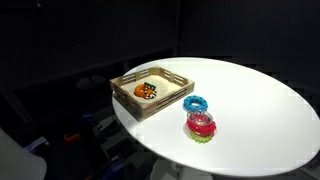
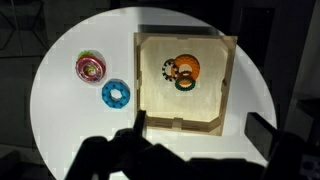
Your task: Remove the green ring from the crate and put it on the right side of the table
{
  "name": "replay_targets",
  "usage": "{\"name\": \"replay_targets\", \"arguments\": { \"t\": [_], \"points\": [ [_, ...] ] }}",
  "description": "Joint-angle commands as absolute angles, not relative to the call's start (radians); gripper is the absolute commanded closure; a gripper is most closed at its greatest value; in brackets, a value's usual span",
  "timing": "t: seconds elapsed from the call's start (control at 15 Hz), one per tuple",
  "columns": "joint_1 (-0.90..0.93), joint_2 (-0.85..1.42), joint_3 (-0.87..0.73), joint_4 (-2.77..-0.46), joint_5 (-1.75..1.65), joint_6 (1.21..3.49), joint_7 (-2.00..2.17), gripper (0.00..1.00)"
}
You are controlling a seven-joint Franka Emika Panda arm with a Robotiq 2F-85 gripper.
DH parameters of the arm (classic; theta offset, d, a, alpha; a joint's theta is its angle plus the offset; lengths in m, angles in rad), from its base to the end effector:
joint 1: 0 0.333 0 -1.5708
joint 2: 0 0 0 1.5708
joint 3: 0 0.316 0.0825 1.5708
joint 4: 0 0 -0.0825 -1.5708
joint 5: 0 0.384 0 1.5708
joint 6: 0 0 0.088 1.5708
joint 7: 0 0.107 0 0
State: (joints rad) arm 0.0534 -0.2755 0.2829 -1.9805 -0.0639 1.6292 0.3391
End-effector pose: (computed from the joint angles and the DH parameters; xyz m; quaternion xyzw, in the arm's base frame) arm 0.4388 0.1608 0.5717 0.9966 -0.0048 -0.0181 0.0800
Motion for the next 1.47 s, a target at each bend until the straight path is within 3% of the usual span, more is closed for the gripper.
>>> {"name": "replay_targets", "arguments": {
  "t": [0.0, 0.8, 1.4],
  "points": [
    [0.081, -0.272, 0.260, -1.977, -0.071, 1.626, 0.346, 0.00],
    [0.081, -0.272, 0.260, -1.977, -0.071, 1.626, 0.346, 0.00],
    [0.078, -0.142, 0.225, -1.888, -0.054, 1.605, 0.349, 0.00]
  ]
}}
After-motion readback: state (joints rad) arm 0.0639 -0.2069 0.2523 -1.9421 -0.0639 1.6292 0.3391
